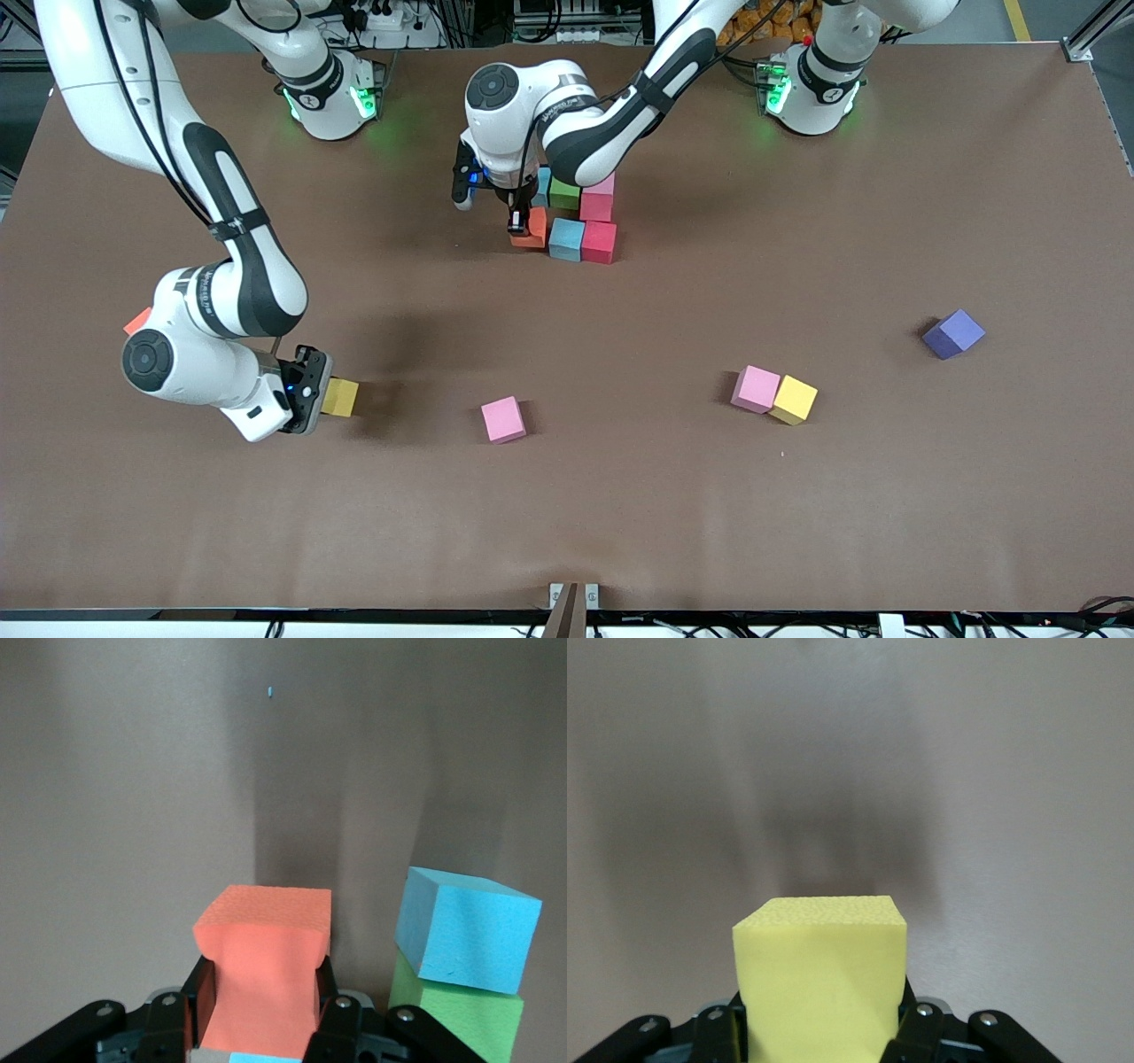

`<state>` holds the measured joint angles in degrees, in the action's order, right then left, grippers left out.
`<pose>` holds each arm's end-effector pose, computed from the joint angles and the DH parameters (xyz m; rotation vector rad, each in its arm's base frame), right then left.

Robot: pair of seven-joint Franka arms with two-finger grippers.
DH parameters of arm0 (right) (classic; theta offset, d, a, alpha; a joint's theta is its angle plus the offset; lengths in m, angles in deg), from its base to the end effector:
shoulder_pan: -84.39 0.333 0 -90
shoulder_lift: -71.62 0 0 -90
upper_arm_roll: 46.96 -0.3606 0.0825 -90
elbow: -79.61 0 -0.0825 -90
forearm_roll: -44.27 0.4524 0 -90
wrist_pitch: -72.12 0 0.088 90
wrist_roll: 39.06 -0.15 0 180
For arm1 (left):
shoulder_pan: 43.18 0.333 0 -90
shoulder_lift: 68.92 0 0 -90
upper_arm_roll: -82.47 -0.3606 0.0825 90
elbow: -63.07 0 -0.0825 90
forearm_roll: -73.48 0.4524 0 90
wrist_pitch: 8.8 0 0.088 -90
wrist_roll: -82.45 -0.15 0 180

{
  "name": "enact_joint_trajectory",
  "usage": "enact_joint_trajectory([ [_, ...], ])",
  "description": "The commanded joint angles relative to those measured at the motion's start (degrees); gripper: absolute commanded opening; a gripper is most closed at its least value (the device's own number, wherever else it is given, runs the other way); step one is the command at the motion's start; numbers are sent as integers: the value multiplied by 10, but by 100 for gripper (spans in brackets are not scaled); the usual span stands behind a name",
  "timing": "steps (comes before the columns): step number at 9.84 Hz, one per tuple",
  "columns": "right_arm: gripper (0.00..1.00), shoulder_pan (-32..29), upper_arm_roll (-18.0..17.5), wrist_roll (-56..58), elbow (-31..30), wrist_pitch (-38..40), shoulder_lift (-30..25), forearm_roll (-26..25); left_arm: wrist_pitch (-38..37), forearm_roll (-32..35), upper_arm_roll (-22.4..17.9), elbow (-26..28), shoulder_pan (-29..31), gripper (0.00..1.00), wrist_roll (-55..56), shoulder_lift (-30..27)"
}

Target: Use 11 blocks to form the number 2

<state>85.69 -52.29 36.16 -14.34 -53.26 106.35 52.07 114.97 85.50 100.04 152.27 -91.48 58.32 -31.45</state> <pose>0.7525 0.0911 0.2119 -2.3399 -1.8375 -0.0668 0.3587 -0.6936 0.2288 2.1493 -2.2834 -0.0304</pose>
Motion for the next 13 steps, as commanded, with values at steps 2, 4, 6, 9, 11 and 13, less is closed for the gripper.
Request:
enact_joint_trajectory([
  [2,0,-1,1,-30,8,11,-5,11,-6,25,-6,-17,-14,15,0,16],
  [4,0,4,-1,-85,9,31,-14,11,-6,27,-6,-16,-14,15,0,21],
  [6,0,27,-1,-150,9,46,-27,11,-6,32,-6,-16,-15,15,0,27],
  [9,0,56,-1,-236,9,70,-50,10,-6,35,-6,-17,-20,15,1,33],
  [11,1,68,-1,-326,9,102,-64,10,-6,36,-6,-16,-21,15,5,35],
  [13,1,79,0,-413,8,123,-78,10,-6,37,-6,-16,-21,15,5,38],
])
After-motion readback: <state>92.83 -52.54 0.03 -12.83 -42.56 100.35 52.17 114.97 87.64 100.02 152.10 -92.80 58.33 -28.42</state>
